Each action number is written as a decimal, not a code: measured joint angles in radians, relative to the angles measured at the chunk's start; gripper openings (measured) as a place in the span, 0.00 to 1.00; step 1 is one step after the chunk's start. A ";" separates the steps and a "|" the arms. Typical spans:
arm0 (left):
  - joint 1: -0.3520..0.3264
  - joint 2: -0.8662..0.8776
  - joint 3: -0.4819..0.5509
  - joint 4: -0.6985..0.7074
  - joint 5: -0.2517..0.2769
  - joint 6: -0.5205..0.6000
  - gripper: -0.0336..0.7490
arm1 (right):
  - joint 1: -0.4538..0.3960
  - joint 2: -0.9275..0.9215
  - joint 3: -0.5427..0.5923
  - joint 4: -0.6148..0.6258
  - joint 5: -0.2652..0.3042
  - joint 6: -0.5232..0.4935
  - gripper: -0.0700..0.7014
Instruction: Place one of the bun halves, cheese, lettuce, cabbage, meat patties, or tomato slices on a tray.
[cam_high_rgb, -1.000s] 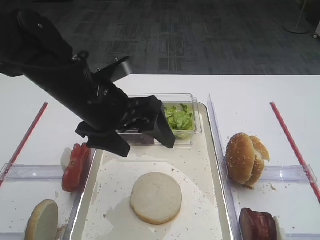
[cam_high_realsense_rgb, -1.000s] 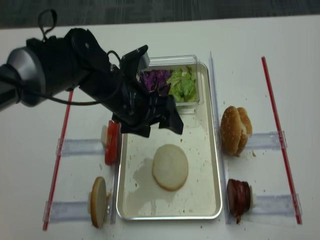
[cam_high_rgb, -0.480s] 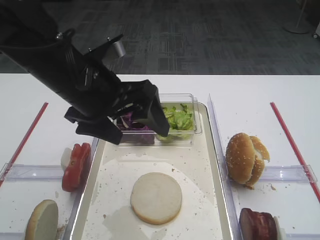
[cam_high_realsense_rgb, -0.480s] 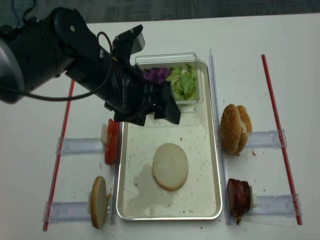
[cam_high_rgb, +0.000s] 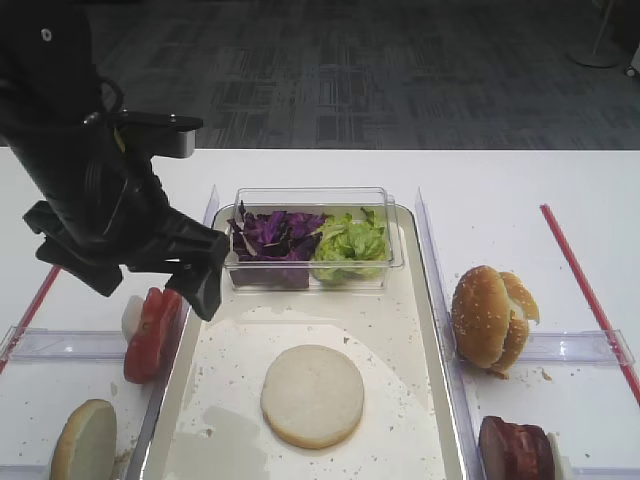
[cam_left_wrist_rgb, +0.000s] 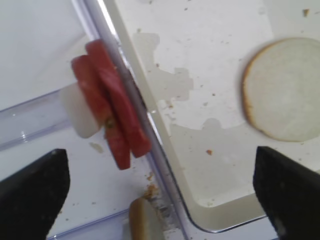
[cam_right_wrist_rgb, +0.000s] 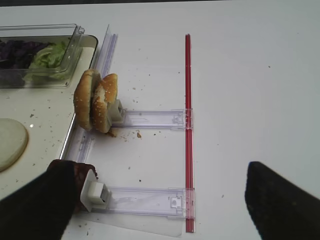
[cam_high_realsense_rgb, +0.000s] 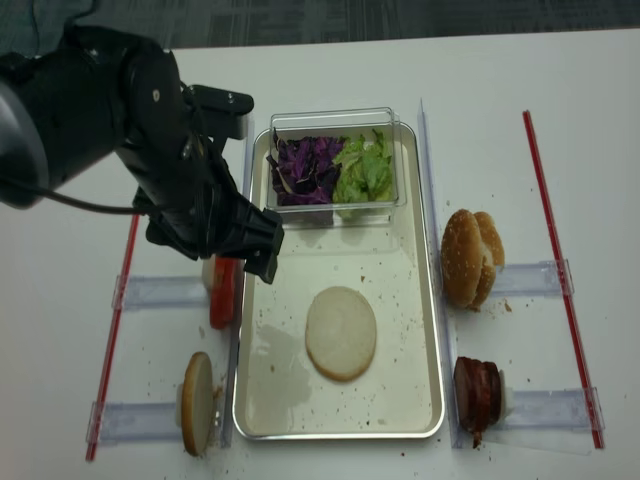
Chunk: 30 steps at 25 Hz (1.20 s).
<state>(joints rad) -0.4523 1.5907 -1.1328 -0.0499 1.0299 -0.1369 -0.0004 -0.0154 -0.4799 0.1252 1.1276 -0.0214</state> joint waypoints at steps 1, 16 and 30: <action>0.000 0.000 0.000 0.019 0.010 -0.010 0.92 | 0.000 0.000 0.000 0.000 0.000 0.000 0.99; 0.263 0.000 -0.004 0.067 0.058 -0.007 0.92 | 0.000 0.000 0.000 0.000 0.000 0.003 0.99; 0.478 -0.030 -0.004 0.094 0.106 0.071 0.92 | 0.000 0.000 0.000 0.000 0.000 0.003 0.99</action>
<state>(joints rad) 0.0259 1.5609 -1.1365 0.0442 1.1363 -0.0659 -0.0004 -0.0154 -0.4799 0.1252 1.1276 -0.0179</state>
